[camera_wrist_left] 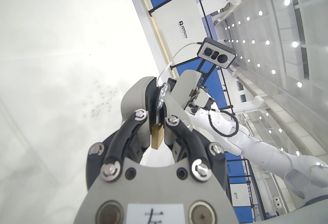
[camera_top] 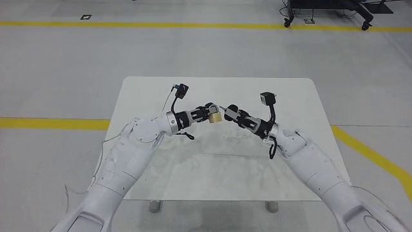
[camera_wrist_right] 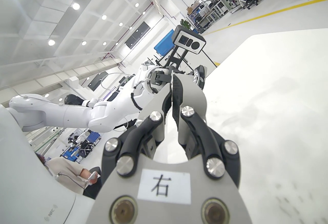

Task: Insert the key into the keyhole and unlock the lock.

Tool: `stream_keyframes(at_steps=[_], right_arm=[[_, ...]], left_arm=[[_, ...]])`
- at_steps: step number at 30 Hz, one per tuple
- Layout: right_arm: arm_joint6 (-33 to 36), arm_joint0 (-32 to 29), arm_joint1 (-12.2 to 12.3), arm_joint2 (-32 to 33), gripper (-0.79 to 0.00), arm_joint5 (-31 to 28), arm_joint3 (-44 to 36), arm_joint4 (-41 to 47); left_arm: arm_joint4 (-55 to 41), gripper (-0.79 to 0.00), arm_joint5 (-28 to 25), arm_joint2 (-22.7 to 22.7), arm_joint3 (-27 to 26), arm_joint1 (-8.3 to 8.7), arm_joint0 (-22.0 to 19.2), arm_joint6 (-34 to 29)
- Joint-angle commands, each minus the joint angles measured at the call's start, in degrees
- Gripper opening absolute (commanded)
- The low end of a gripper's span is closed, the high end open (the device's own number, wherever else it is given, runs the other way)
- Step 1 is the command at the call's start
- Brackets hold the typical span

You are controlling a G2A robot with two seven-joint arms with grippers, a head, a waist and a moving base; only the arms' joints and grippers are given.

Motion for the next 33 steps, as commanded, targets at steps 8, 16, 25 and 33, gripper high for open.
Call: stream_keyframes(at_steps=[8,16,25,33], right_arm=[[0.0,-0.2,0.1,1.1,-0.785,0.0,0.0,0.4],[-1.8,-2.6,0.3,2.3,-0.785,3.8,-2.4,2.4],[0.1,-12.6,3.8,11.9,-0.785,21.0,-16.6,3.5],[0.7,-13.6,4.1,12.8,-0.785,22.9,-18.4,3.1]], left_arm=[[0.4,-0.785,0.0,0.0,0.0,0.04,-0.1,-0.1],[-21.6,-0.785,7.6,0.6,5.7,-2.09,-0.2,-2.7],[-32.0,-0.785,15.5,8.4,23.1,-7.55,-10.6,-5.6],[-30.1,-0.785,15.1,9.9,24.7,-8.27,-12.9,-6.1]])
